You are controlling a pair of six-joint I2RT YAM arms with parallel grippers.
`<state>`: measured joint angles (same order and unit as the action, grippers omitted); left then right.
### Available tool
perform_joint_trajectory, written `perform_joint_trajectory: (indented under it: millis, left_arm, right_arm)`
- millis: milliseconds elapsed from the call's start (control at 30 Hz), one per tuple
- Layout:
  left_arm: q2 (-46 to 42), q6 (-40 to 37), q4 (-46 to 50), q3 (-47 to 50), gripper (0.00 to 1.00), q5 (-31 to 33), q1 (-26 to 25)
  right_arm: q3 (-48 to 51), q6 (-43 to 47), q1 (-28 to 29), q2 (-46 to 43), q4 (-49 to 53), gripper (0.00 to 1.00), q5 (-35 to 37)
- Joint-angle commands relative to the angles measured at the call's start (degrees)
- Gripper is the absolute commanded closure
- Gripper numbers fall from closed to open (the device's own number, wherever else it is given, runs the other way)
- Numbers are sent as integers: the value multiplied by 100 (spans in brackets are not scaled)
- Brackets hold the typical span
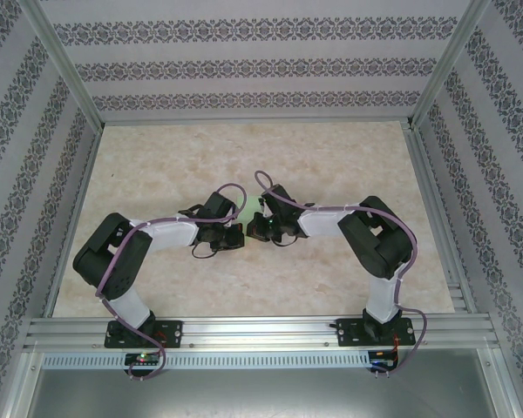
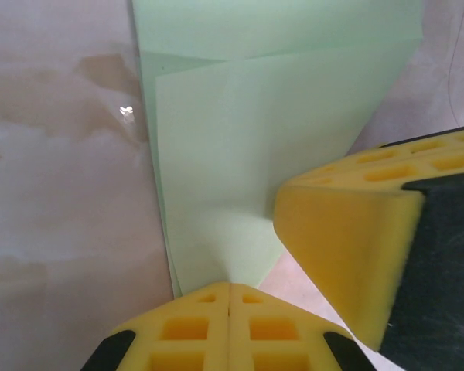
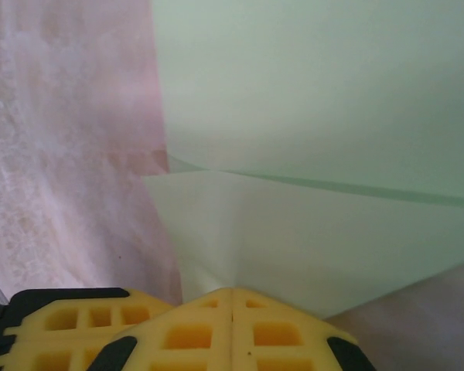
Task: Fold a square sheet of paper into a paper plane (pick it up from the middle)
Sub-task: Third fold the triangle at the center of the table.
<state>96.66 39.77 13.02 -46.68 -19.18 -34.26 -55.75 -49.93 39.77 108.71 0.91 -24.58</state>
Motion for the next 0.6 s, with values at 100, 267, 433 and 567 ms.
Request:
perform_joint_trajectory:
  millis: [100,267,433,567]
  left_arm:
    - [98,109,728,228,100,321,-58]
    - [90,135,681,240,100,315,-55]
    - [81,144,694,257,100,315,-57]
    - [86,151,767,280,100,333,-61]
  right_arm:
    - [254,-549,108,4,-537,100,-208]
    - [238,-939,215,-17,-491,100,-224]
    - [148,-1049,212,61,-234,100,-24]
    - [-119,-673,100,167,468,100,497]
